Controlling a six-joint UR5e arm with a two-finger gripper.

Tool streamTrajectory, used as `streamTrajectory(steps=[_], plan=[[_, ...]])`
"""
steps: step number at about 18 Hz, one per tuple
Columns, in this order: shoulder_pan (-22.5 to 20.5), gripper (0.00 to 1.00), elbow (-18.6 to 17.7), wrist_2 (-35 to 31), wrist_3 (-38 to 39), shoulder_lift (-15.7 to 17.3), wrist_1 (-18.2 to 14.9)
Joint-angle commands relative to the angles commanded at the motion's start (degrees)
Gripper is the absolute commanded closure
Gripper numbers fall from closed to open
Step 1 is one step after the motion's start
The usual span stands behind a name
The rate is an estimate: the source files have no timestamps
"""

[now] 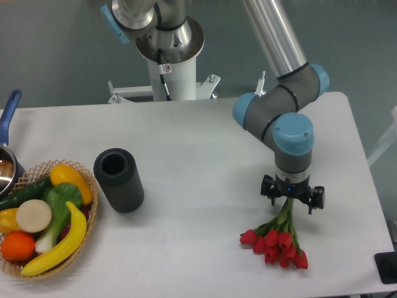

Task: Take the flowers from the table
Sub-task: 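Close the gripper around the tulip stems, then lift the gripped red tulips up off the table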

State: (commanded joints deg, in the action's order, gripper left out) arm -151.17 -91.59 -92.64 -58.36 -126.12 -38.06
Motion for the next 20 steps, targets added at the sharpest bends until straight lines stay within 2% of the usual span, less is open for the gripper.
streamTrajectory(steps=[3, 4, 6, 7, 9, 13, 18, 20], plan=[[0.53, 0.00, 0.97, -0.35, 0.17, -1.50, 0.00], [0.62, 0.15, 0.89, -0.35, 0.18, -1.50, -0.09], [0.62, 0.73, 0.27, -0.18, 0.09, -1.07, -0.17], [0.62, 0.88, -0.69, -0.26, 0.09, -0.71, 0.00], [0.62, 1.00, -1.13, 0.00, 0.61, 0.34, -0.09], [0.35, 1.00, -2.89, -0.70, 0.44, 3.15, -0.26], [-0.35, 1.00, -2.98, -0.61, 0.97, 5.53, -0.17], [-0.79, 1.00, -2.90, -0.44, 1.32, 7.63, -0.26]])
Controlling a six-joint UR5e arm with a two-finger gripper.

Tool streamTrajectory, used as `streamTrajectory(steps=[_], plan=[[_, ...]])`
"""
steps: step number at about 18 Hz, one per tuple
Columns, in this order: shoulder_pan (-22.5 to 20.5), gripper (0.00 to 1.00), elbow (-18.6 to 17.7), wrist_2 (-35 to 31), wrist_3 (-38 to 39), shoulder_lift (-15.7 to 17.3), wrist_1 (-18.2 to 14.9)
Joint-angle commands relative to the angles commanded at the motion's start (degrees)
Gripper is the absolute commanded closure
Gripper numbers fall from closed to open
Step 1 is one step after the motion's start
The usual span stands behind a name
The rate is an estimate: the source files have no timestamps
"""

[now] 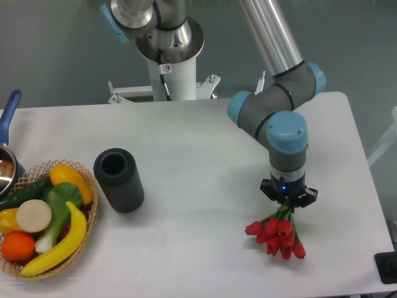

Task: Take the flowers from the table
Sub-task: 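Lift the gripped red tulips up off the table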

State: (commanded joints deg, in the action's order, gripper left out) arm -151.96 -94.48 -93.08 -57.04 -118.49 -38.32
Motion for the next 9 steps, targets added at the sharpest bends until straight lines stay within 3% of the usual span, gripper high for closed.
streamTrajectory(steps=[2, 4, 9], plan=[[-1.76, 1.00, 0.96, 0.27, -0.18, 1.24, -0.17], [-1.76, 1.00, 2.98, 0.26, -0.61, 1.68, -3.41], [-1.94, 1.00, 10.27, 0.44, -0.70, 2.12, -19.40]])
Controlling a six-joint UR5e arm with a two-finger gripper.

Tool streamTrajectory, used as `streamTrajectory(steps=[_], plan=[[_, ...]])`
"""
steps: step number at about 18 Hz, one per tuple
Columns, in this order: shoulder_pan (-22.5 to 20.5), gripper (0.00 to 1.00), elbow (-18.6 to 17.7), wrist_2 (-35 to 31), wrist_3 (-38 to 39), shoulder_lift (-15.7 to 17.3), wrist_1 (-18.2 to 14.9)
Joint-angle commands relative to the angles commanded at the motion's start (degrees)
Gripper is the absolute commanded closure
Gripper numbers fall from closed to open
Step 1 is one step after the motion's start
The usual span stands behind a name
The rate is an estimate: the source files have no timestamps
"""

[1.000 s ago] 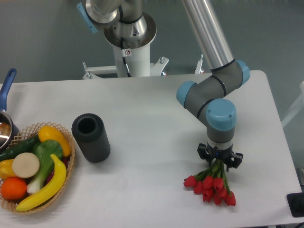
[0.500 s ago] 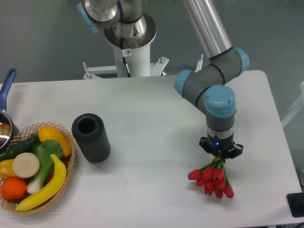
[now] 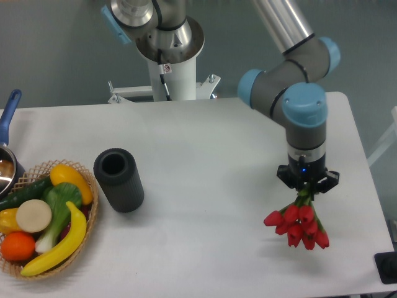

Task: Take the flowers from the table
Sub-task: 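Lift the gripped red tulips up off the table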

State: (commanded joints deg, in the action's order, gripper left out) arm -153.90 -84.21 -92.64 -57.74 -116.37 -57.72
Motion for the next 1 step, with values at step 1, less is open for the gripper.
streamTrajectory(steps=[1], plan=[[0.00, 1.00, 0.89, 0.09, 0.00, -0.09, -1.85]])
